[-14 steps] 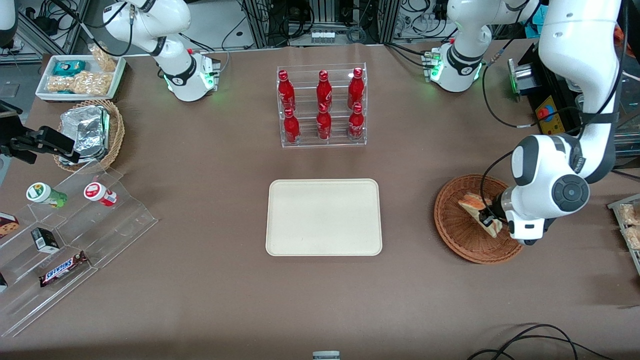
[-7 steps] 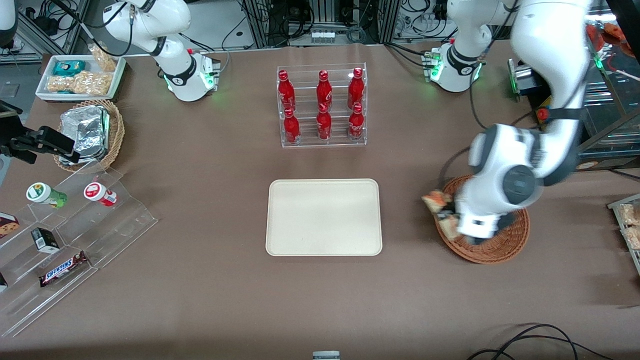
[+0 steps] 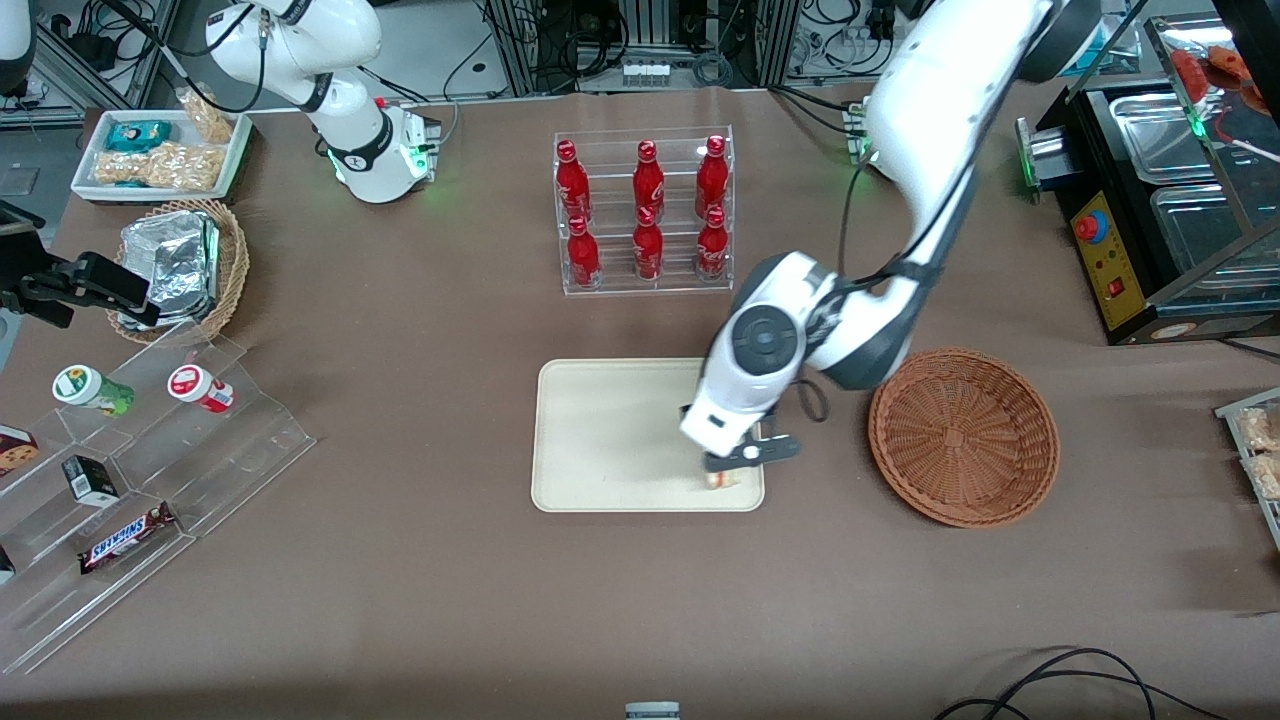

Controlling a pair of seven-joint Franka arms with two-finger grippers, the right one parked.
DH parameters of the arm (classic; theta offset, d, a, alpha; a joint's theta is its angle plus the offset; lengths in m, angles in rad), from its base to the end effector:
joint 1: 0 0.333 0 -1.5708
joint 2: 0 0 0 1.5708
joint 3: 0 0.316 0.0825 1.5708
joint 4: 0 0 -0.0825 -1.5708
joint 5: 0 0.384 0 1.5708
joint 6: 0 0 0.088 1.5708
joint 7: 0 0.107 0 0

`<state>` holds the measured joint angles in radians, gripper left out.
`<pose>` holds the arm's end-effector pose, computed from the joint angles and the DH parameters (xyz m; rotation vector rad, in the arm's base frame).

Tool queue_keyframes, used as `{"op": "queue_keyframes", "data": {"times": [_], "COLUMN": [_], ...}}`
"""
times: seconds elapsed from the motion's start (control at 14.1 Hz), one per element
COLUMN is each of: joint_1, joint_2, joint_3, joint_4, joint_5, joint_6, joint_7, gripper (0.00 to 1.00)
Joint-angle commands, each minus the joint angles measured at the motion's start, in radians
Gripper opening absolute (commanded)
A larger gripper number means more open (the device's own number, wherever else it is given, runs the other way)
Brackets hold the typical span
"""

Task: Place sandwich from basket to tray
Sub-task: 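Carry the sandwich with the left gripper over the cream tray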

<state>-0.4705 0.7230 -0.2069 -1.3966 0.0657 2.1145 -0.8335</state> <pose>0.5890 -0.4306 0.2859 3.0643 0.2665 -0.0731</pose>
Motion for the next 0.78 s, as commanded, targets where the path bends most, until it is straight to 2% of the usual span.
{"op": "queue_keyframes", "data": {"times": [0.0,0.28,0.42,0.57,0.64,0.71], "joint_1": [-0.069,-0.132,-0.135,-0.146,-0.146,-0.146], "joint_2": [0.136,0.161,0.158,0.156,0.159,0.164], "joint_3": [0.012,0.015,0.009,0.009,0.009,0.009], "joint_4": [0.195,0.206,0.197,0.194,0.18,0.166], "joint_5": [0.023,0.031,0.081,0.083,0.086,0.085], "joint_6": [-0.014,-0.004,-0.002,-0.002,-0.001,0.021], "joint_7": [-0.05,-0.041,-0.038,-0.039,-0.041,-0.041], "gripper": [0.06,0.06,0.06,0.07,0.09,0.17]}}
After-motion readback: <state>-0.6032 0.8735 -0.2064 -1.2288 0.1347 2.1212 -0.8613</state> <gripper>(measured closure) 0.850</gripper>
